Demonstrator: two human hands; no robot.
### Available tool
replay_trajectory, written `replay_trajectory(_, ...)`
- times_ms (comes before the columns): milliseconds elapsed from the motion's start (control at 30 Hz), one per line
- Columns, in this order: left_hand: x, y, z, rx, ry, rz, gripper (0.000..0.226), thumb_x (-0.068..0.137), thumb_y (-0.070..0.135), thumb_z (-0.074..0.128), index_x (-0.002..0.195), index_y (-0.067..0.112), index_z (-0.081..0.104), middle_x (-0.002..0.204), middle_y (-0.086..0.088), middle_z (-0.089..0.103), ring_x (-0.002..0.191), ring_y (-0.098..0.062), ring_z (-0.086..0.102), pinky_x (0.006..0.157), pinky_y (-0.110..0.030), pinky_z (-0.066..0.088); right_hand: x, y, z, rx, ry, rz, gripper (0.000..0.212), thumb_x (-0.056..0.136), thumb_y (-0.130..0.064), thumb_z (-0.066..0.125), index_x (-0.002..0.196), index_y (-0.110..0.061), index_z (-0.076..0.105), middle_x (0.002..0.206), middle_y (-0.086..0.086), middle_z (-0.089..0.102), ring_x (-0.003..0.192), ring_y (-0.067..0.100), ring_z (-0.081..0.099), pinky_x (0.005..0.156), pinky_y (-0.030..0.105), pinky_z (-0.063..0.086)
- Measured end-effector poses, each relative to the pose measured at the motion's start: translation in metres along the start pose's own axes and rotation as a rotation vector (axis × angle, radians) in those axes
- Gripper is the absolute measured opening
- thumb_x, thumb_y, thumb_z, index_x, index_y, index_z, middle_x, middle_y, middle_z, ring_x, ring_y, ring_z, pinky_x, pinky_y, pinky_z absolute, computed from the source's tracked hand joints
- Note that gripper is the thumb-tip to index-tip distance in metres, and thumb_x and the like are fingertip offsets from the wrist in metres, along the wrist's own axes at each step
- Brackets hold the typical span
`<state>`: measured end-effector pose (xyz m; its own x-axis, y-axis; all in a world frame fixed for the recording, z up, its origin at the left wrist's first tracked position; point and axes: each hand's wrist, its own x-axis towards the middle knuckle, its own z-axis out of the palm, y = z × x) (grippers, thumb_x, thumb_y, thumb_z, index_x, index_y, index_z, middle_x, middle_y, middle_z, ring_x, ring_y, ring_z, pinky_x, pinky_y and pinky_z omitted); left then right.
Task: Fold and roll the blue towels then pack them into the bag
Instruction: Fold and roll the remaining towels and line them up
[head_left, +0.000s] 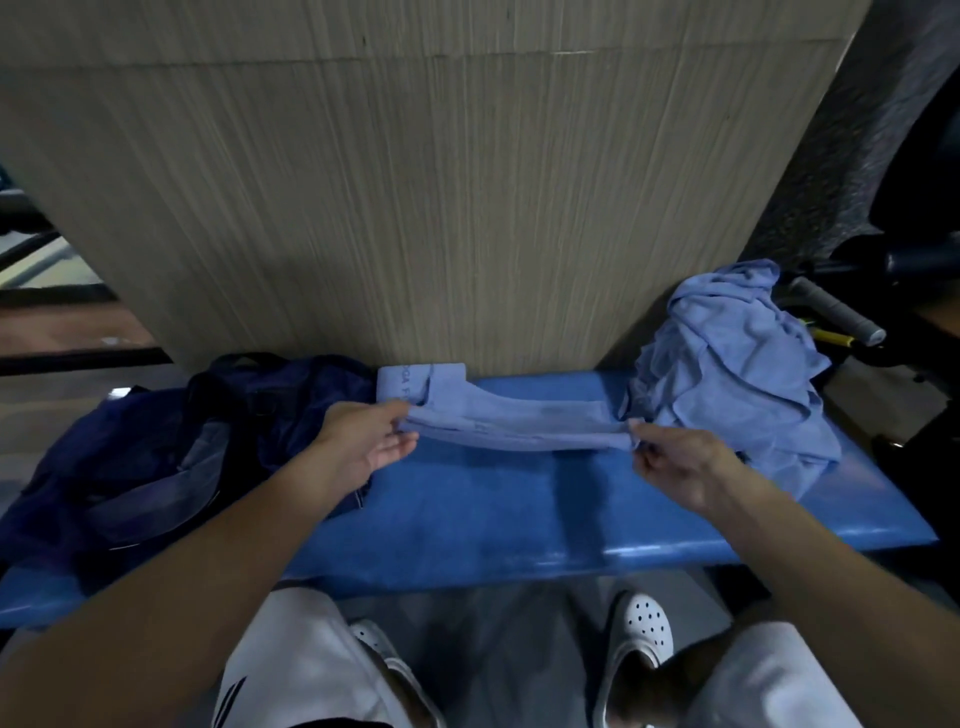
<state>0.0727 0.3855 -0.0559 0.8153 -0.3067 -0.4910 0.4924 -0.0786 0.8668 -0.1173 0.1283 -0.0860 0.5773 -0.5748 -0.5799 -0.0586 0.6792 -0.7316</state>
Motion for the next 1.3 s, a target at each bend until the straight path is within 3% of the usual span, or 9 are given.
replay_trajectory(167, -0.015, 0.039, 0.007, -0.196, -0.092, -0.001, 0.012, 0.09, 0.006, 0.065, 0.082, 0.002, 0.058, 0.078, -0.01, 0.055, 0.068, -0.017, 0.056, 0.052, -0.023, 0.056, -0.035, -0.043, 0.014, 0.006, -0.076, 0.102, 0.024, 0.097, -0.01, 0.052, 0.073, -0.011, 0.052, 0.063, 0.001, 0.047, 0.052, 0.008, 0.043, 0.037, 0.014, 0.04)
replay_trajectory(267, -0.026, 0.054, 0.009, -0.276, -0.134, 0.001, 0.015, 0.092, 0.008, 0.062, 0.079, 0.004, 0.056, 0.079, -0.009, 0.054, 0.071, -0.015, 0.054, 0.054, -0.021, 0.057, -0.053, -0.056, 0.015, -0.031, -0.139, 0.148, 0.021, 0.099, -0.012, 0.049, 0.077, -0.013, 0.05, 0.064, 0.002, 0.04, 0.056, 0.01, 0.035, 0.052, 0.02, 0.033)
replay_trajectory(400, -0.037, 0.067, 0.007, -0.337, -0.155, 0.006, 0.017, 0.093, 0.009, 0.061, 0.078, 0.005, 0.056, 0.08, -0.01, 0.054, 0.072, -0.015, 0.055, 0.053, -0.021, 0.056, -0.07, -0.067, 0.014, -0.042, -0.217, 0.148, 0.022, 0.096, -0.009, 0.047, 0.075, -0.014, 0.044, 0.061, -0.001, 0.032, 0.048, 0.009, 0.031, 0.056, 0.019, 0.026)
replay_trajectory(500, -0.045, 0.073, 0.005, -0.364, -0.174, 0.011, 0.015, 0.093, 0.01, 0.062, 0.08, 0.004, 0.057, 0.081, -0.01, 0.055, 0.072, -0.016, 0.055, 0.053, -0.021, 0.056, -0.078, -0.071, 0.015, -0.031, -0.277, 0.144, 0.011, 0.085, -0.008, 0.056, 0.076, -0.012, 0.051, 0.064, -0.003, 0.032, 0.045, 0.008, 0.034, 0.053, 0.018, 0.03)
replay_trajectory(633, -0.055, 0.078, 0.007, -0.421, -0.177, 0.018, 0.015, 0.092, 0.01, 0.064, 0.079, 0.004, 0.058, 0.079, -0.01, 0.057, 0.073, -0.017, 0.056, 0.057, -0.022, 0.058, -0.082, -0.073, 0.019, -0.011, -0.267, 0.145, 0.02, 0.093, -0.015, 0.058, 0.074, -0.01, 0.053, 0.061, 0.003, 0.047, 0.052, 0.011, 0.041, 0.048, 0.02, 0.04)
replay_trajectory(733, -0.058, 0.081, 0.005, -0.42, -0.161, 0.032, 0.017, 0.092, 0.009, 0.062, 0.077, 0.003, 0.058, 0.077, -0.01, 0.057, 0.072, -0.016, 0.056, 0.056, -0.021, 0.057, -0.085, -0.075, 0.019, -0.031, -0.255, 0.164, 0.015, 0.091, -0.015, 0.06, 0.079, -0.01, 0.054, 0.064, 0.005, 0.051, 0.056, 0.013, 0.046, 0.055, 0.021, 0.044)
replay_trajectory(1000, -0.056, 0.088, -0.003, -0.396, -0.138, 0.047, 0.017, 0.093, 0.01, 0.061, 0.078, 0.004, 0.057, 0.08, -0.01, 0.056, 0.073, -0.016, 0.056, 0.056, -0.022, 0.058, -0.085, -0.079, 0.024, -0.079, -0.182, 0.174, 0.01, 0.094, -0.013, 0.058, 0.086, -0.01, 0.053, 0.059, 0.004, 0.045, 0.059, 0.011, 0.041, 0.046, 0.021, 0.044)
replay_trajectory(1167, -0.049, 0.083, -0.013, -0.322, -0.106, 0.061, 0.012, 0.092, 0.009, 0.063, 0.082, 0.005, 0.058, 0.084, -0.011, 0.058, 0.077, -0.017, 0.057, 0.053, -0.024, 0.058, -0.089, -0.079, 0.022, -0.162, -0.266, 0.094, 0.011, 0.095, -0.01, 0.055, 0.084, -0.008, 0.053, 0.068, 0.005, 0.046, 0.063, 0.013, 0.044, 0.05, 0.021, 0.047)
replay_trajectory(1300, -0.045, 0.075, -0.017, -0.277, -0.083, 0.062, 0.011, 0.093, 0.008, 0.062, 0.083, 0.004, 0.057, 0.084, -0.01, 0.057, 0.076, -0.016, 0.057, 0.053, -0.024, 0.058, -0.088, -0.072, 0.024, -0.337, -0.232, -0.103, 0.017, 0.096, -0.001, 0.05, 0.08, -0.005, 0.057, 0.069, 0.007, 0.049, 0.062, 0.015, 0.048, 0.054, 0.024, 0.044)
